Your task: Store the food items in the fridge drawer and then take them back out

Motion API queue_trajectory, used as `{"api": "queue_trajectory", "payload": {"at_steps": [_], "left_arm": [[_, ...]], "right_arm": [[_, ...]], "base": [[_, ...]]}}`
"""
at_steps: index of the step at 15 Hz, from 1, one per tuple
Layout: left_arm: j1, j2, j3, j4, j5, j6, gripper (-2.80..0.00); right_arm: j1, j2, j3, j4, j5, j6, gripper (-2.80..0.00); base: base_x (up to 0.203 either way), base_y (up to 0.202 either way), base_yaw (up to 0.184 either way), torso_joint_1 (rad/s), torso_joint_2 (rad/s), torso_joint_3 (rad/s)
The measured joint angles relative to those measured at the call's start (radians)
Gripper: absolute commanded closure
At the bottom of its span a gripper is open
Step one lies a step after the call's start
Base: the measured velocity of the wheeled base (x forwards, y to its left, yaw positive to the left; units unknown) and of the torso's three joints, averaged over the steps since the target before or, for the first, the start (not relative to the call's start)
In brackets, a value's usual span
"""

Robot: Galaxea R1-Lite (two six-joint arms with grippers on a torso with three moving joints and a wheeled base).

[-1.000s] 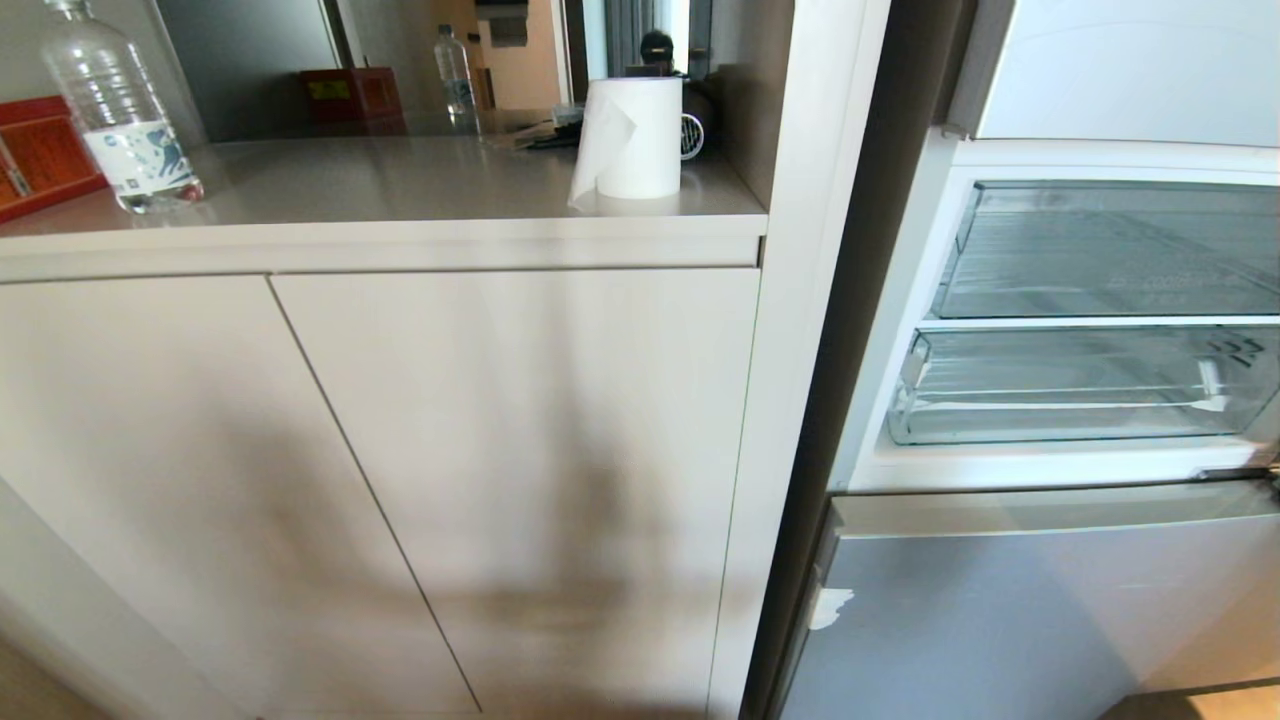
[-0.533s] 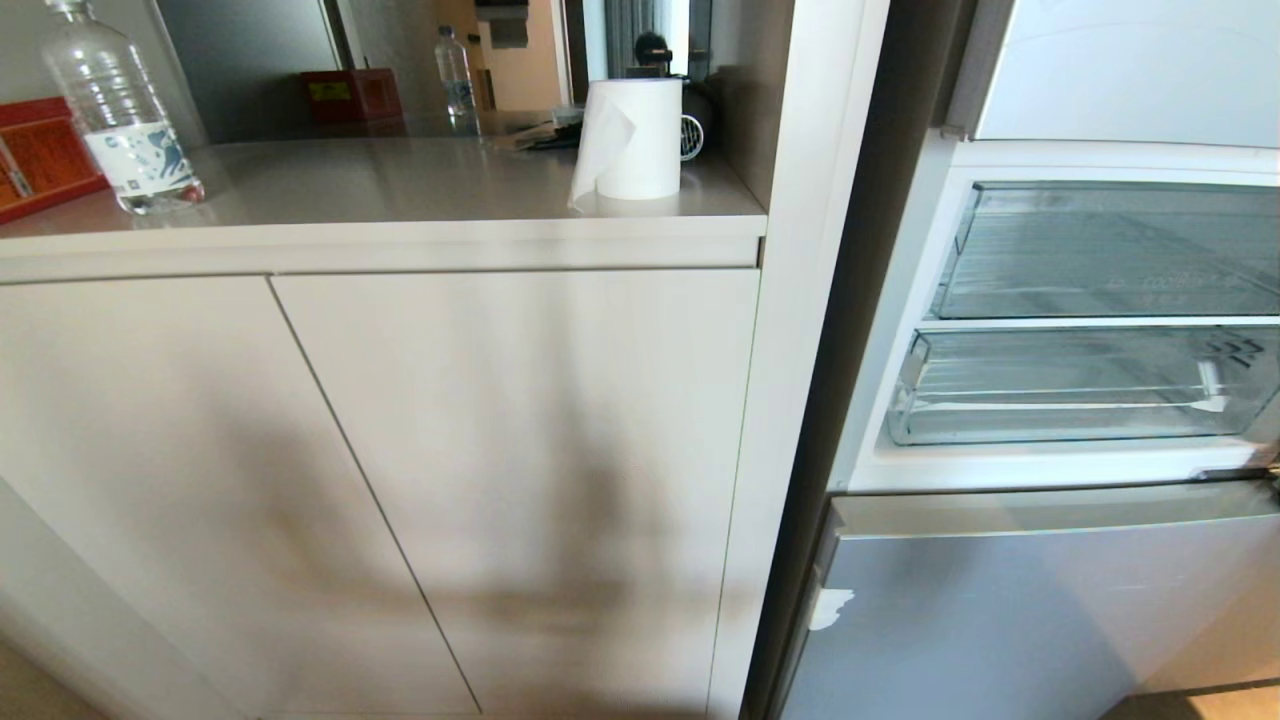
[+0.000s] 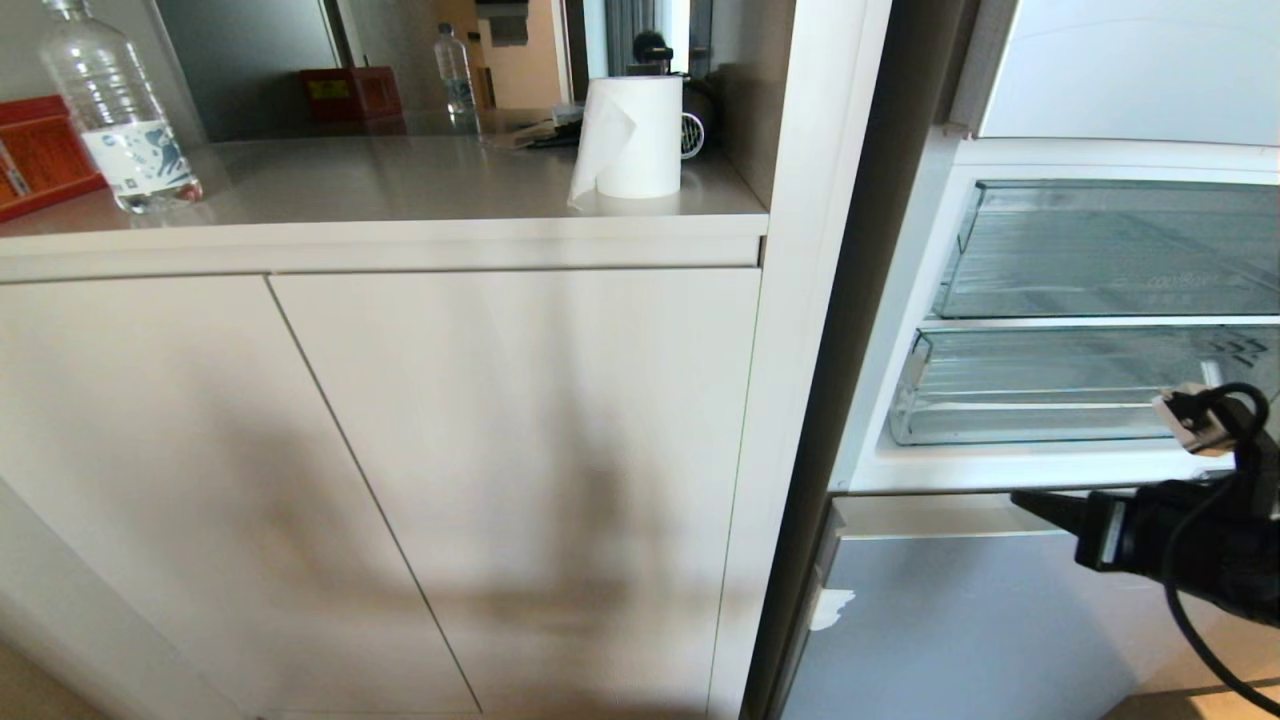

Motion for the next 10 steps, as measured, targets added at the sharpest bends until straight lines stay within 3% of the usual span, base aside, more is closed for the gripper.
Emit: {"api": "queue_trajectory", "payload": {"at_steps": [2,7,10], "left_arm": [[0.000,0.000,0.000,0.000,0.000,0.000,0.00],[0.000,0.000,0.000,0.000,0.000,0.000,0.00],[0.000,0.000,0.000,0.000,0.000,0.000,0.00]], "right_arm": [[0.001,0.121,-0.044,-0.169,-0.013,-0.041,-2.80],[0.001,0.266,-0.109,-0.362,-0.011,-0.119,-2.80],[0.002,0.339,-0.108,-0.524,-0.005,-0.124,-2.80]], "base": [[0.000,0.000,0.000,0.000,0.00,0.000],[0.000,0.000,0.000,0.000,0.00,0.000],[0.000,0.000,0.000,0.000,0.00,0.000]]}}
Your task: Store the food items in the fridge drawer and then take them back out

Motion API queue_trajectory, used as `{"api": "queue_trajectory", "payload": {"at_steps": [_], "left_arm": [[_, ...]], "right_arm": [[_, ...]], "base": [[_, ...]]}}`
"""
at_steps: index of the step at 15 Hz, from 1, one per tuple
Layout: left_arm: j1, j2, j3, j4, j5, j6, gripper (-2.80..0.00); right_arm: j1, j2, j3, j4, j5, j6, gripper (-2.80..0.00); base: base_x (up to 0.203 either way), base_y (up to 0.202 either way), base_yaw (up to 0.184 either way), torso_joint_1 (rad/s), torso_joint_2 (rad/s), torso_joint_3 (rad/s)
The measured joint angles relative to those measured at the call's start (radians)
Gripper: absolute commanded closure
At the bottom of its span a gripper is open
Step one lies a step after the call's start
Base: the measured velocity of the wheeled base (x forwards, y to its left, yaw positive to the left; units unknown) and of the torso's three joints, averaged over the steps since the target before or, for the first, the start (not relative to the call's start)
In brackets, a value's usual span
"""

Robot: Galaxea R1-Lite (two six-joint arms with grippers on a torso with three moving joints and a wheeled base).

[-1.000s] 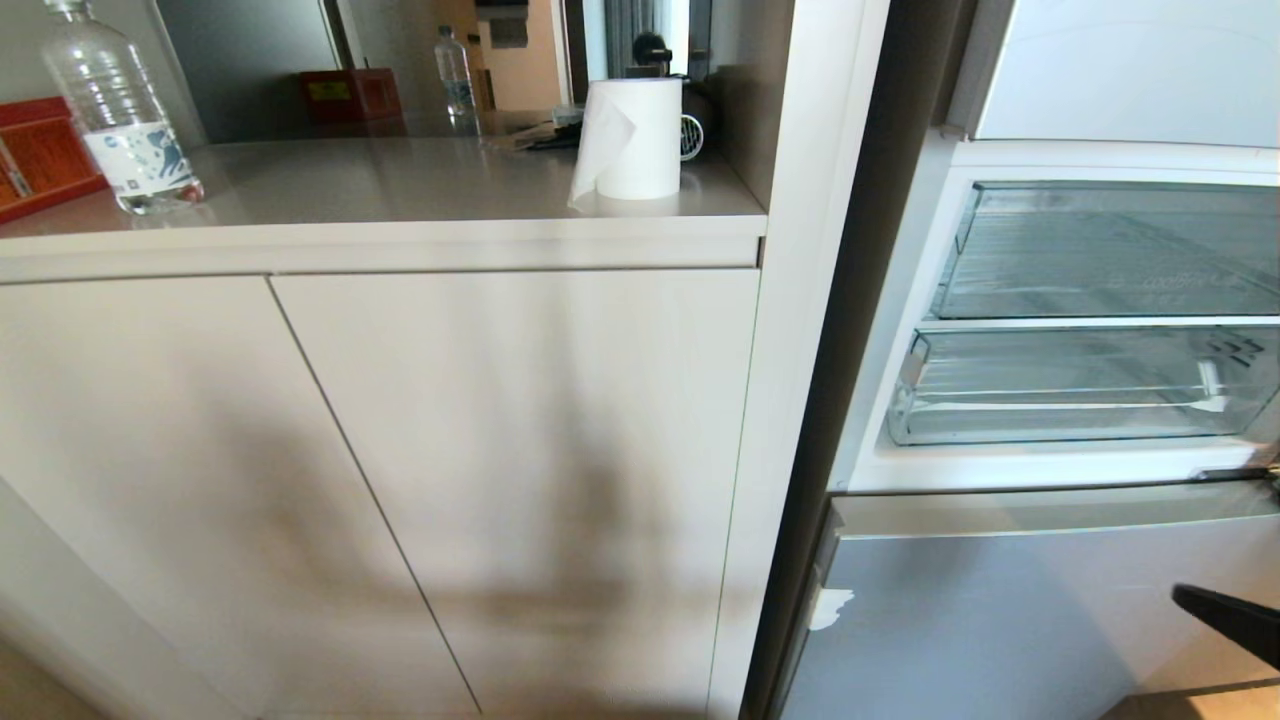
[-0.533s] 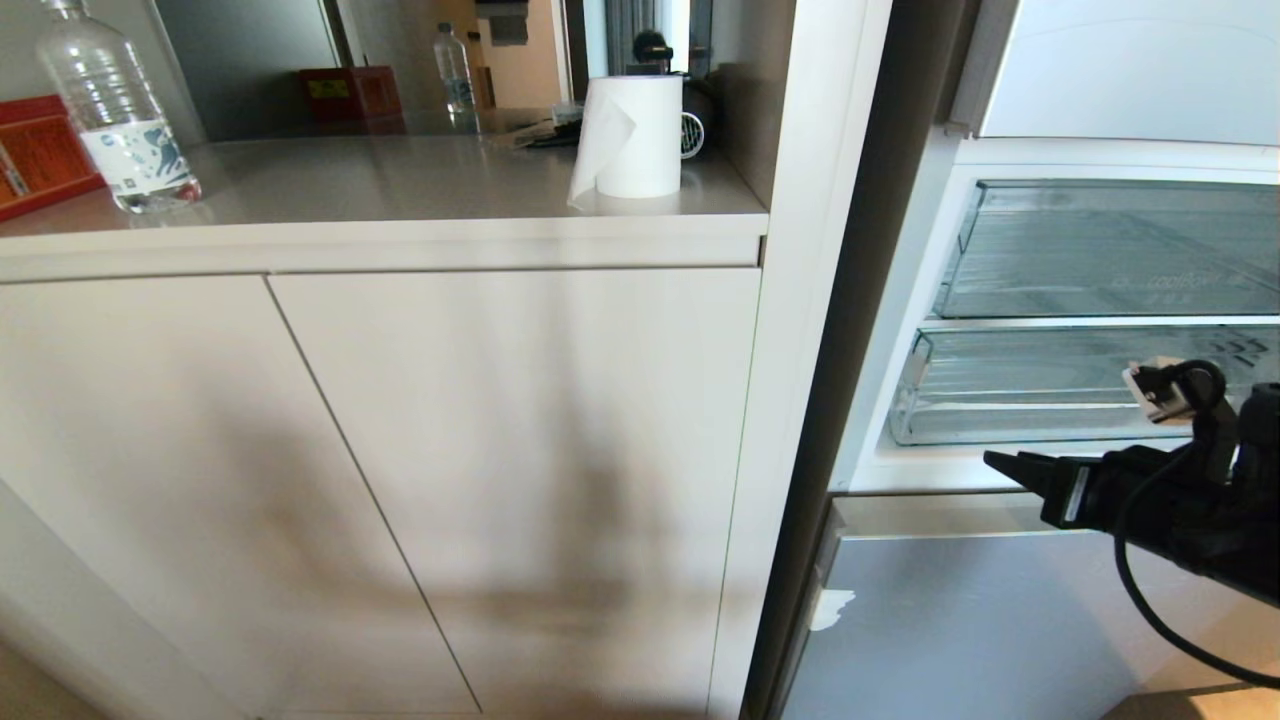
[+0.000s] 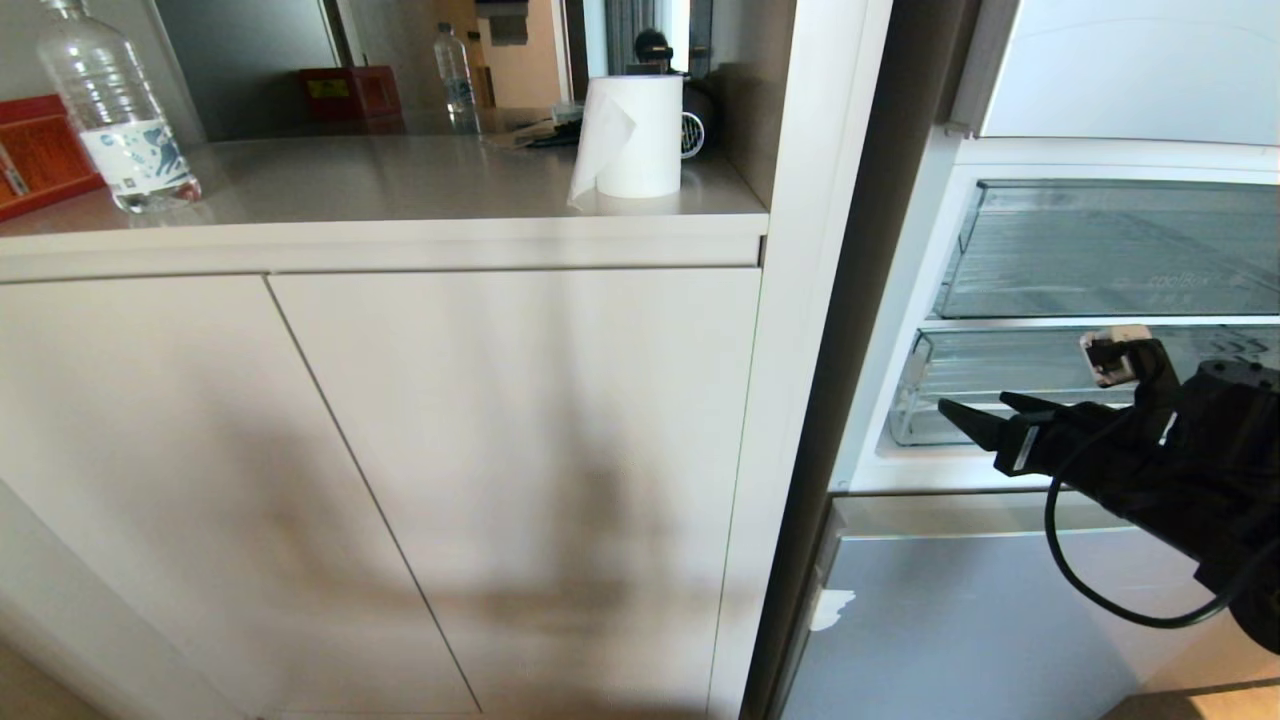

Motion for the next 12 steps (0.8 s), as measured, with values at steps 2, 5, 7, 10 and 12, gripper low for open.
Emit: {"api": "queue_trajectory", "payload": {"at_steps": [2,5,7,10,12], "left_arm": [[0.000,0.000,0.000,0.000,0.000,0.000,0.00],[0.000,0.000,0.000,0.000,0.000,0.000,0.00],[0.000,0.000,0.000,0.000,0.000,0.000,0.00],[0.000,0.000,0.000,0.000,0.000,0.000,0.00],[0.000,0.000,0.000,0.000,0.000,0.000,0.00]], "right_arm": [[0.000,0.040,0.006,-0.079,0.007,0.001,-2.80],[0.011,0.093,0.005,-0.169,0.008,0.001,-2.80],[0.030,0.112,-0.008,-0.175,0.003,0.005,-2.80],[0.047,0.123,-0.026,-0.175,-0.008,0.007,-2.80],[0.049,0.125,-0.036,-0.175,-0.039,0.006,-2.80]], "base": [[0.000,0.000,0.000,0.000,0.00,0.000],[0.000,0.000,0.000,0.000,0.00,0.000],[0.000,0.000,0.000,0.000,0.00,0.000],[0.000,0.000,0.000,0.000,0.00,0.000],[0.000,0.000,0.000,0.000,0.00,0.000]]}}
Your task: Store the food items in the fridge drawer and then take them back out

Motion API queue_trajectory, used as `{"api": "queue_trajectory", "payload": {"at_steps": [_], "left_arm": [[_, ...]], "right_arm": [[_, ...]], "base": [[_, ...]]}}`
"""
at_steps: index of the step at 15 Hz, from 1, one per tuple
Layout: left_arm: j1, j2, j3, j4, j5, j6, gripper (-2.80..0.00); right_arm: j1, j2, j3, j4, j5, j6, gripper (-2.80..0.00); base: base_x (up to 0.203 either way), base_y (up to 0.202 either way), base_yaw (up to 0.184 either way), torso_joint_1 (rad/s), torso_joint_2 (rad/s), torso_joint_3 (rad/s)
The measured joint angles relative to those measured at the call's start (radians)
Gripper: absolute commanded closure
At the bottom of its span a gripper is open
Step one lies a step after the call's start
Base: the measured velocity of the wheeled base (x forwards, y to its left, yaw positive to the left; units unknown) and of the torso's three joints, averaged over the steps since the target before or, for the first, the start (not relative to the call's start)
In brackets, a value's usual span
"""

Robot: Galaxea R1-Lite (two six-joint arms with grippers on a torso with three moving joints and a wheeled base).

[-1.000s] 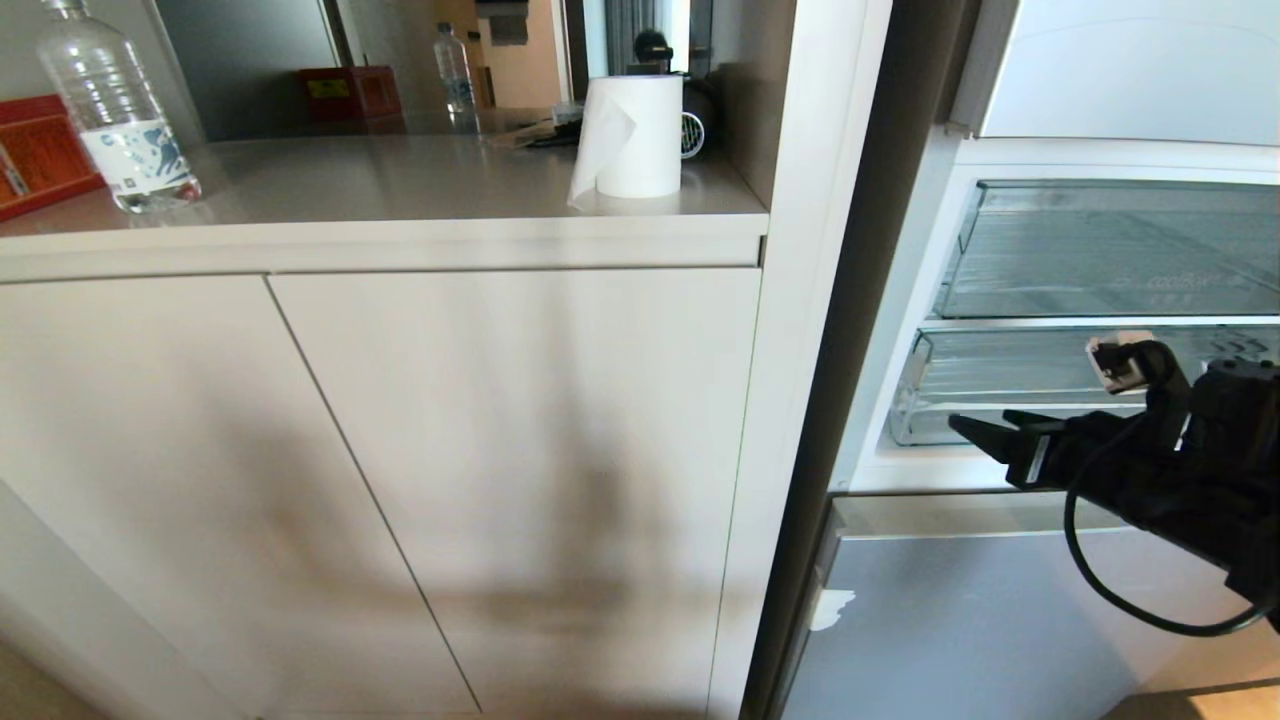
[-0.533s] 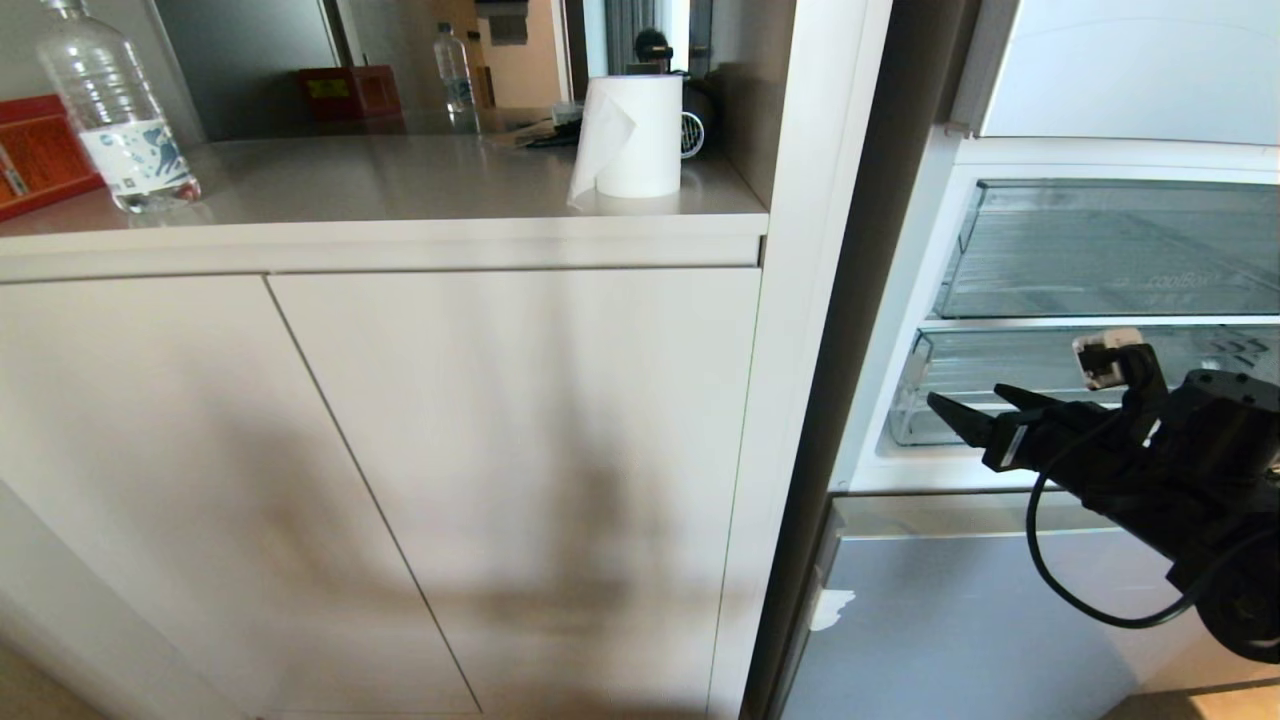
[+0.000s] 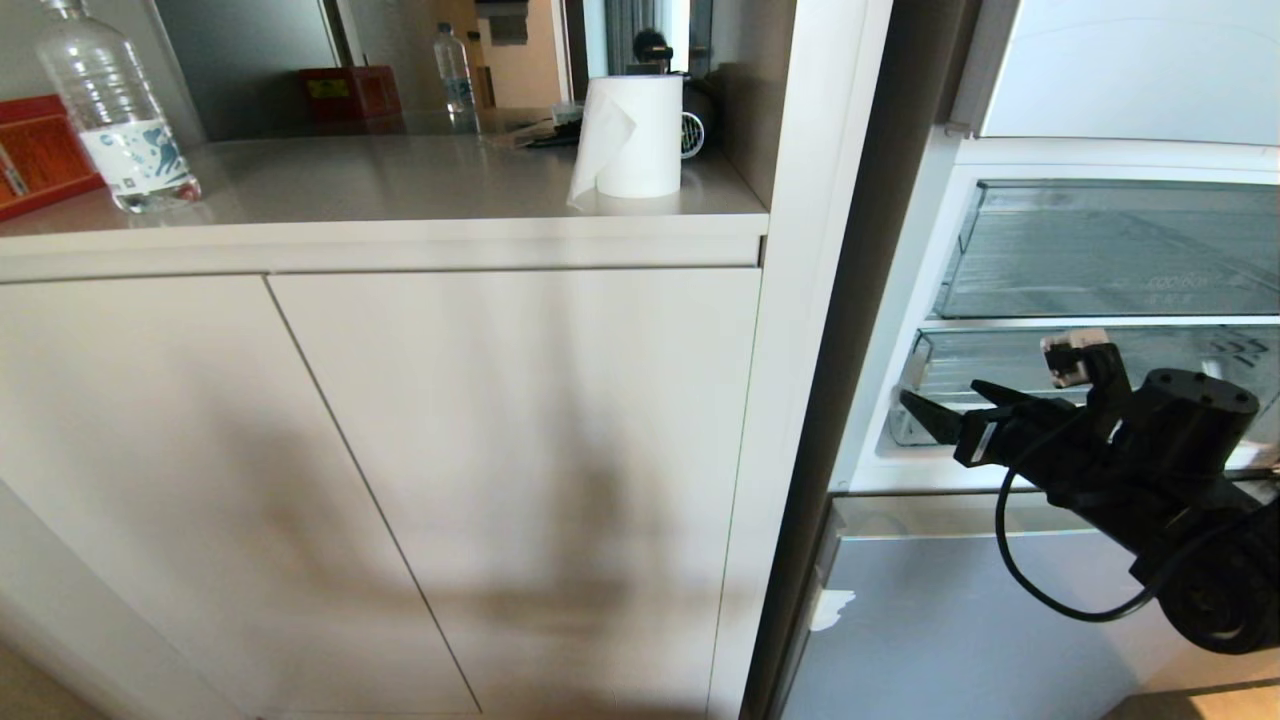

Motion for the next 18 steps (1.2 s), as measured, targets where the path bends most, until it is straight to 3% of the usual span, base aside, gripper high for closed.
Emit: {"api": "queue_trajectory", "payload": {"at_steps": [12,13,18], "left_arm": [[0.000,0.000,0.000,0.000,0.000,0.000,0.00],[0.000,0.000,0.000,0.000,0.000,0.000,0.00],[0.000,0.000,0.000,0.000,0.000,0.000,0.00]], "right_arm": [[0.021,0.039,-0.057,-0.003,-0.101,0.000,-2.80],[0.022,0.042,-0.066,-0.003,-0.102,0.000,0.00],[0.038,0.049,-0.085,0.000,-0.100,-0.002,0.00]], "base": [[0.000,0.000,0.000,0.000,0.00,0.000],[0.000,0.000,0.000,0.000,0.00,0.000],[0.000,0.000,0.000,0.000,0.00,0.000]]}}
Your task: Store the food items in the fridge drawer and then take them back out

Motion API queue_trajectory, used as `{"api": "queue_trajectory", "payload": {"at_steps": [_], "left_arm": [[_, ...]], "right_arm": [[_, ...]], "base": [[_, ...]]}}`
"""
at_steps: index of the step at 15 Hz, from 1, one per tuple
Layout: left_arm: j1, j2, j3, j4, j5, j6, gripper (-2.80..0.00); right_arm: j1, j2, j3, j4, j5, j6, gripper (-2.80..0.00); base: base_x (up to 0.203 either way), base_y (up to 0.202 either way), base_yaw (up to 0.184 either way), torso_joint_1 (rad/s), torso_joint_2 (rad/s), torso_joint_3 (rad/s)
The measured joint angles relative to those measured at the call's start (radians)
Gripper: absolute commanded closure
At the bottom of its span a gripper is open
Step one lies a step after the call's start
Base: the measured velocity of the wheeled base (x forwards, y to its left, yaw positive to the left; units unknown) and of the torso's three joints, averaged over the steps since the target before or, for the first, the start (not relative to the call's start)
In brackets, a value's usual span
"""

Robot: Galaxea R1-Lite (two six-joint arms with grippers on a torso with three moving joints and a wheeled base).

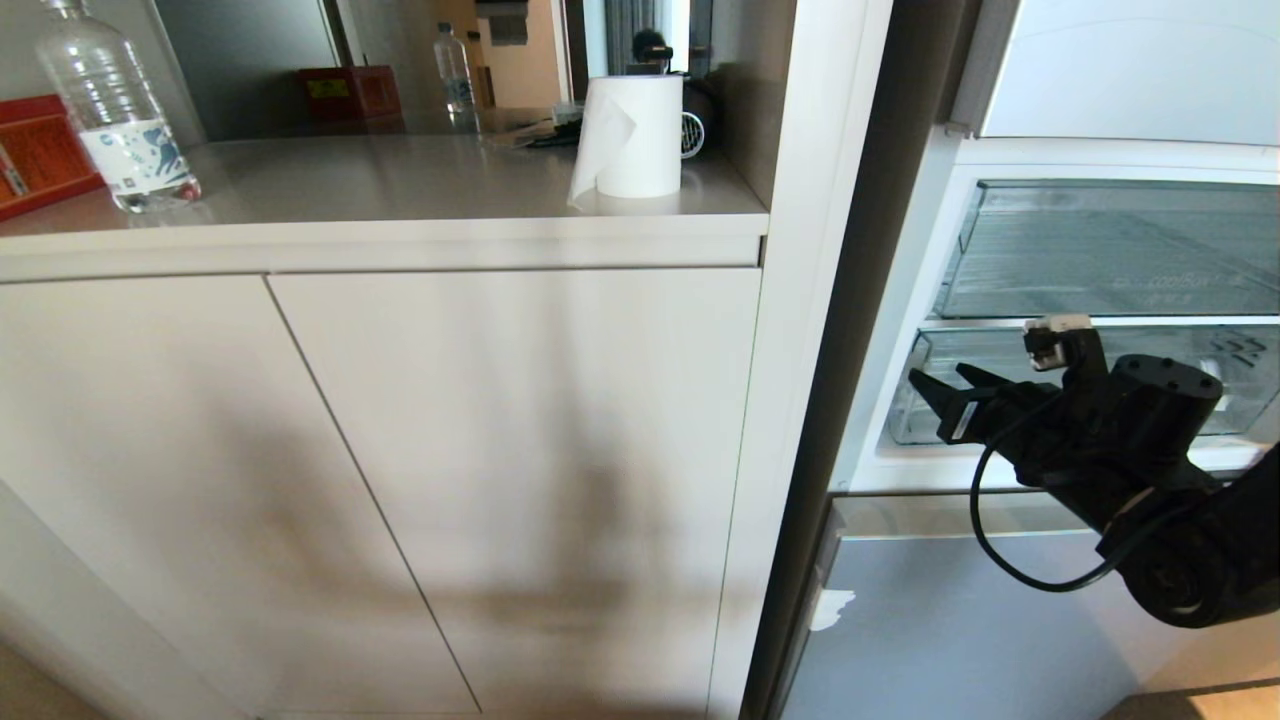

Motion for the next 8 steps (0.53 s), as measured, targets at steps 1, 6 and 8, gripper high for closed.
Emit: {"api": "queue_trajectory", "payload": {"at_steps": [1,6,8], "left_arm": [[0.000,0.000,0.000,0.000,0.000,0.000,0.00],[0.000,0.000,0.000,0.000,0.000,0.000,0.00],[0.000,0.000,0.000,0.000,0.000,0.000,0.00]], "right_arm": [[0.011,0.000,-0.001,0.000,-0.001,0.000,0.00],[0.067,0.001,-0.002,0.000,-0.011,0.000,0.00],[0.072,0.001,0.000,-0.001,-0.037,0.000,0.00]], "base": [[0.000,0.000,0.000,0.000,0.00,0.000],[0.000,0.000,0.000,0.000,0.00,0.000],[0.000,0.000,0.000,0.000,0.00,0.000]]}}
